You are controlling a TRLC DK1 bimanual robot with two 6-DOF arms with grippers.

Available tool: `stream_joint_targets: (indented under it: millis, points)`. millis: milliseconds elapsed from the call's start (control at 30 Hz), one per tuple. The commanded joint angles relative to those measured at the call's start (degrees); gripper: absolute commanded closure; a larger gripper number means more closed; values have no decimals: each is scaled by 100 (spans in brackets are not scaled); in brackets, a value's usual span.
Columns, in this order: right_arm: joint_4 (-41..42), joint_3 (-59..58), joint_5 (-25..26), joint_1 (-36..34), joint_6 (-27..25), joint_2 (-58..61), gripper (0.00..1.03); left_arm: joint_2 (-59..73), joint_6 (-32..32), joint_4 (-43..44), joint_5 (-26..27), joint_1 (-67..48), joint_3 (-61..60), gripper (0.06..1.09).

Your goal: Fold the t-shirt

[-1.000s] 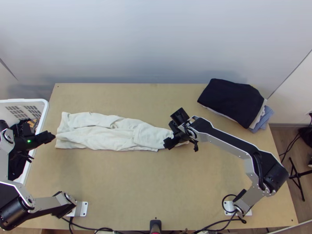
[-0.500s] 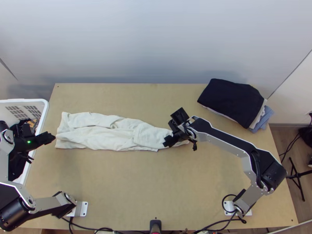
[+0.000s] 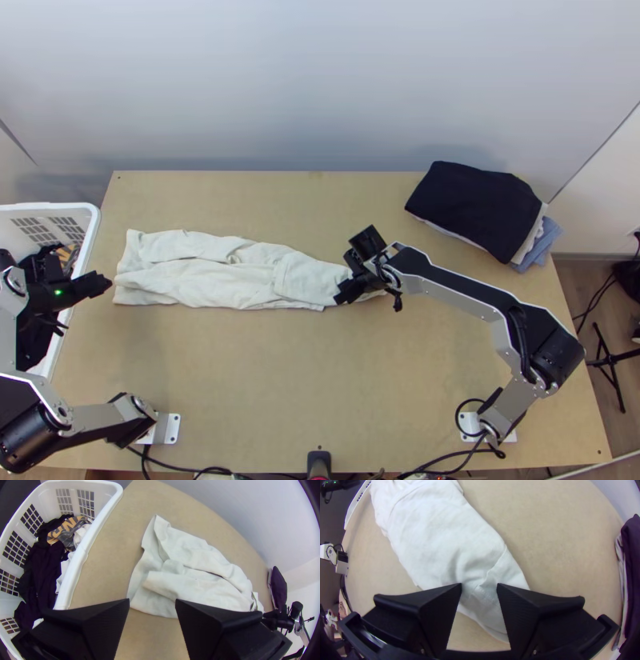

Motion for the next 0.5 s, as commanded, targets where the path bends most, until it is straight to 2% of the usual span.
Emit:
stream_joint_targets:
  millis: [0, 33, 100, 133, 200, 467]
  points:
    - [252, -132, 62, -15, -93, 25, 69, 27, 42, 3, 6, 38, 29, 39]
    - [305, -150, 62, -15, -137, 16, 73, 27, 42, 3, -3, 38, 47, 39]
    - [340, -168, 97, -6, -173, 16, 74, 35, 42, 3, 6, 38, 73, 39]
    - [349, -176, 123, -6, -181, 16, 78, 35, 42, 12, 6, 38, 73, 39]
    - [525, -211, 176, -6, -260, -19, 100, 62, 68, 29, -3, 38, 73, 39]
    - [533, -317, 211, -77, -217, -476, 100, 774, 253, 161, -91, 222, 609, 39]
